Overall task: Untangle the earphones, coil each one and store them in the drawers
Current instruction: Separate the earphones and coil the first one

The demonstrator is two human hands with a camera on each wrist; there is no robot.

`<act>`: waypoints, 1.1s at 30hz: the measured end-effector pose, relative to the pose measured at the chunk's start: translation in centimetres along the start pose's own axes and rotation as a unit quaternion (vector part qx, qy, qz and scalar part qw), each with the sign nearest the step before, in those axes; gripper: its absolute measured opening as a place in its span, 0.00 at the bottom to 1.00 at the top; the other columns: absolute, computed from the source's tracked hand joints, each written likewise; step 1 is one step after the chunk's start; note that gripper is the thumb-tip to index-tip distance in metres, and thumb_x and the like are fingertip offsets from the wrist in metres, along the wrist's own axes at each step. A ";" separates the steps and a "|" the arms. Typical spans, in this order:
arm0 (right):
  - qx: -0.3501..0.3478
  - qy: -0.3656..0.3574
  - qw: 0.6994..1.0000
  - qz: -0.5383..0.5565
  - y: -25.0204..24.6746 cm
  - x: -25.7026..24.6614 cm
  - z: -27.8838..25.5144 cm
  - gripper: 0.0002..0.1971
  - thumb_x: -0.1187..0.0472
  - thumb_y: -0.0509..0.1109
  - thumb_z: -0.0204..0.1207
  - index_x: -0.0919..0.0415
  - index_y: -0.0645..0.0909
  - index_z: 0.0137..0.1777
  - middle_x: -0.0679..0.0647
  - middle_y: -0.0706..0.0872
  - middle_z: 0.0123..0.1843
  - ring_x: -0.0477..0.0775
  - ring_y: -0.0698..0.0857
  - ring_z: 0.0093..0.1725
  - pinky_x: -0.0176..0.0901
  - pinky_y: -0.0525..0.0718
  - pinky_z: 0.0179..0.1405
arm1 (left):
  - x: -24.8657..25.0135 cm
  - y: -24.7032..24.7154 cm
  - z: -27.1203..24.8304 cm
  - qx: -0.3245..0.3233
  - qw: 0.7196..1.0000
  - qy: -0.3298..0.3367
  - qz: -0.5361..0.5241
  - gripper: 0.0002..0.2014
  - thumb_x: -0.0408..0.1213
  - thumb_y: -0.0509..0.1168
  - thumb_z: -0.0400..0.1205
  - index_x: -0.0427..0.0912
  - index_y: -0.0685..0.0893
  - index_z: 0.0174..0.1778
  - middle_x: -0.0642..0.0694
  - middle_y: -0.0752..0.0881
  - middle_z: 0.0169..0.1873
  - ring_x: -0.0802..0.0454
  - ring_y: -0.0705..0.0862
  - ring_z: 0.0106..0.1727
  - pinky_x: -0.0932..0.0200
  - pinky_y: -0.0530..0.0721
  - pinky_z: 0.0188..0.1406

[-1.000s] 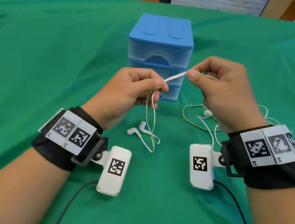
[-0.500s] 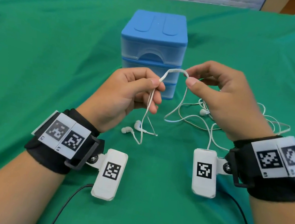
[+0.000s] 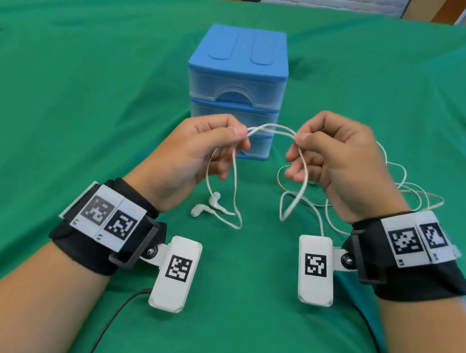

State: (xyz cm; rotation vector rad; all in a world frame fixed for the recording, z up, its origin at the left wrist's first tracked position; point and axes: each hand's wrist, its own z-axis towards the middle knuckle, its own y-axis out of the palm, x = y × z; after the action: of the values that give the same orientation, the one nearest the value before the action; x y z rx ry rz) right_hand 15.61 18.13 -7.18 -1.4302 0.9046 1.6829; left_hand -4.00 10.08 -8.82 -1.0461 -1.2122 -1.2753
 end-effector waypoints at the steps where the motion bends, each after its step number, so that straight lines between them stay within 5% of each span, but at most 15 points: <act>1: -0.011 -0.002 1.000 -0.016 0.1 0.0 0.0 0.10 0.77 0.64 0.79 0.65 0.77 0.38 0.64 0.82 0.30 0.53 0.80 0.19 0.35 0.76 0.16 | 0.1 0.0 0.1 -0.010 1.000 -0.016 -0.006 0.16 0.44 0.61 0.86 0.38 0.85 0.39 0.43 0.80 0.29 0.50 0.79 0.29 0.59 0.80 0.34; 4: -0.043 -0.006 0.996 -0.075 0.6 0.0 0.2 0.10 0.76 0.66 0.78 0.65 0.79 0.38 0.58 0.77 0.25 0.48 0.68 0.18 0.32 0.65 0.16 | 0.2 0.0 0.2 -0.034 0.996 -0.076 0.010 0.25 0.53 0.57 0.88 0.33 0.87 0.45 0.35 0.87 0.33 0.39 0.90 0.44 0.54 0.86 0.49; 8: -0.092 -0.023 0.977 -0.191 1.0 -0.8 0.2 0.07 0.70 0.70 0.81 0.64 0.81 0.40 0.44 0.77 0.22 0.45 0.68 0.22 0.33 0.65 0.21 | 0.1 0.3 -0.1 -0.052 0.996 -0.039 0.056 0.14 0.44 0.66 0.86 0.36 0.87 0.52 0.36 0.91 0.40 0.43 0.90 0.47 0.51 0.86 0.56; 11: -0.113 -0.037 0.956 -0.268 1.5 -1.2 0.0 0.06 0.67 0.71 0.82 0.63 0.82 0.42 0.44 0.85 0.29 0.47 0.79 0.28 0.36 0.76 0.30 | 0.4 0.4 -0.3 -0.049 0.997 -0.026 0.060 0.13 0.42 0.66 0.84 0.33 0.86 0.51 0.37 0.91 0.39 0.45 0.90 0.44 0.58 0.86 0.47; 15: -0.116 -0.016 0.967 -0.226 1.9 -1.6 -0.8 0.03 0.71 0.68 0.83 0.70 0.80 0.47 0.60 0.90 0.36 0.56 0.89 0.33 0.47 0.88 0.37 | 0.9 0.9 -0.7 -0.042 0.996 -0.007 0.081 0.08 0.37 0.69 0.83 0.34 0.86 0.44 0.37 0.92 0.36 0.47 0.91 0.37 0.63 0.85 0.38; 19: -0.101 -0.031 0.957 -0.269 2.0 -2.4 -1.4 0.04 0.71 0.67 0.82 0.66 0.81 0.46 0.58 0.84 0.31 0.49 0.78 0.24 0.38 0.76 0.23 | 0.7 1.1 -0.8 0.000 0.995 0.014 0.100 0.10 0.27 0.65 0.85 0.39 0.86 0.39 0.42 0.91 0.31 0.49 0.90 0.33 0.60 0.86 0.36; 23: -0.072 -0.065 0.924 -0.371 1.1 -3.3 -1.5 0.05 0.61 0.74 0.78 0.58 0.86 0.41 0.46 0.74 0.25 0.46 0.68 0.26 0.41 0.72 0.30 | 0.8 1.1 -0.7 0.027 0.998 0.022 0.054 0.10 0.25 0.63 0.85 0.38 0.85 0.40 0.45 0.84 0.25 0.50 0.85 0.27 0.60 0.84 0.33; 28: 0.015 -0.099 0.925 -0.368 -1.2 -4.6 -0.7 0.07 0.60 0.75 0.78 0.62 0.89 0.41 0.48 0.69 0.24 0.41 0.62 0.22 0.33 0.61 0.21 | 0.8 0.8 -0.6 0.016 1.000 0.013 -0.018 0.10 0.26 0.59 0.88 0.37 0.82 0.44 0.49 0.73 0.23 0.53 0.73 0.22 0.63 0.73 0.26; 33: 0.107 -0.142 0.926 -0.333 -3.8 -5.5 0.3 0.07 0.60 0.74 0.77 0.64 0.89 0.43 0.59 0.72 0.28 0.48 0.64 0.27 0.38 0.62 0.25 | 1.1 -0.1 -0.6 0.026 0.998 -0.003 -0.061 0.11 0.27 0.55 0.89 0.37 0.82 0.47 0.51 0.65 0.23 0.58 0.62 0.19 0.64 0.64 0.23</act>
State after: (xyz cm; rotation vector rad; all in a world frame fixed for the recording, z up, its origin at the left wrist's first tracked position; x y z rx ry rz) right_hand 19.40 19.75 -1.94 -1.1302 0.3574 1.1854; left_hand -4.10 9.40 -7.79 -0.9519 -1.3243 -1.3286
